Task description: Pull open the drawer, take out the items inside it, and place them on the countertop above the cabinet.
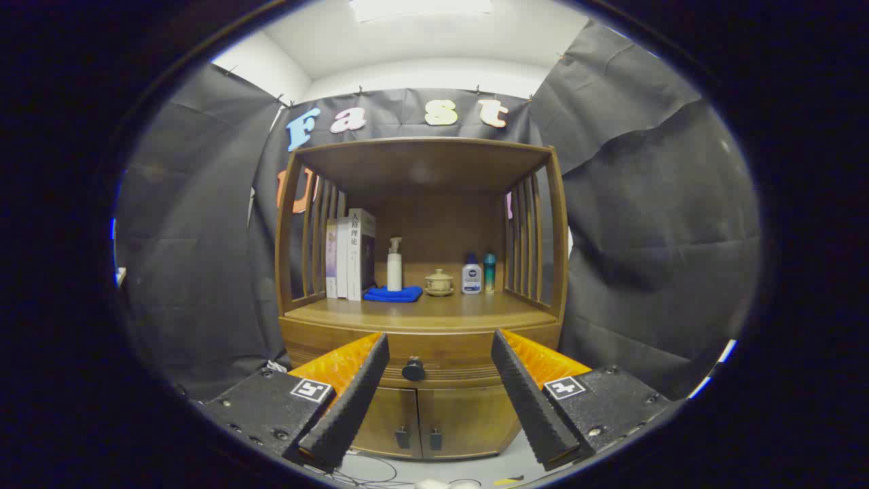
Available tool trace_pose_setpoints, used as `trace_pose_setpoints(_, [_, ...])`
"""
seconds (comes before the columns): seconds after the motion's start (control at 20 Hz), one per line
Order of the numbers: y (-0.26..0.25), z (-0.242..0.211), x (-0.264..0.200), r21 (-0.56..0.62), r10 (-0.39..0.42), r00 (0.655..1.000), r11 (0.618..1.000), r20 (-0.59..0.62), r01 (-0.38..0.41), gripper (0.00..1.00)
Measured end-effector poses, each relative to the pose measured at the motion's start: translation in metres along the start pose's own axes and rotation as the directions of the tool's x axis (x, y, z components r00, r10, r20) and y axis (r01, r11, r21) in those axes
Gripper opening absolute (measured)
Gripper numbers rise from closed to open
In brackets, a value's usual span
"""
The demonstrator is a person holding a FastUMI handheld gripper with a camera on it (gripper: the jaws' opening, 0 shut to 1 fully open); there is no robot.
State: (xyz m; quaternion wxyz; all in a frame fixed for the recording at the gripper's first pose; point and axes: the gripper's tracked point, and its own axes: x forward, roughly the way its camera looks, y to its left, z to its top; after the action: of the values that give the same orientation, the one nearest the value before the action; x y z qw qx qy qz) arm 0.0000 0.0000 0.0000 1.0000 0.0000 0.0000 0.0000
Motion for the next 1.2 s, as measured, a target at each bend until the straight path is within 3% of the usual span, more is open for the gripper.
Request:
trace_pose_setpoints(0.75, [0.003,-0.006,0.004,0.003,0.011,1.0,1.0,-0.029,-0.011,0.99])
trace_pose_setpoints(1.2, [0.022,-0.037,0.058,-0.028,0.026,0.998,0.999,-0.058,-0.028,0.99])
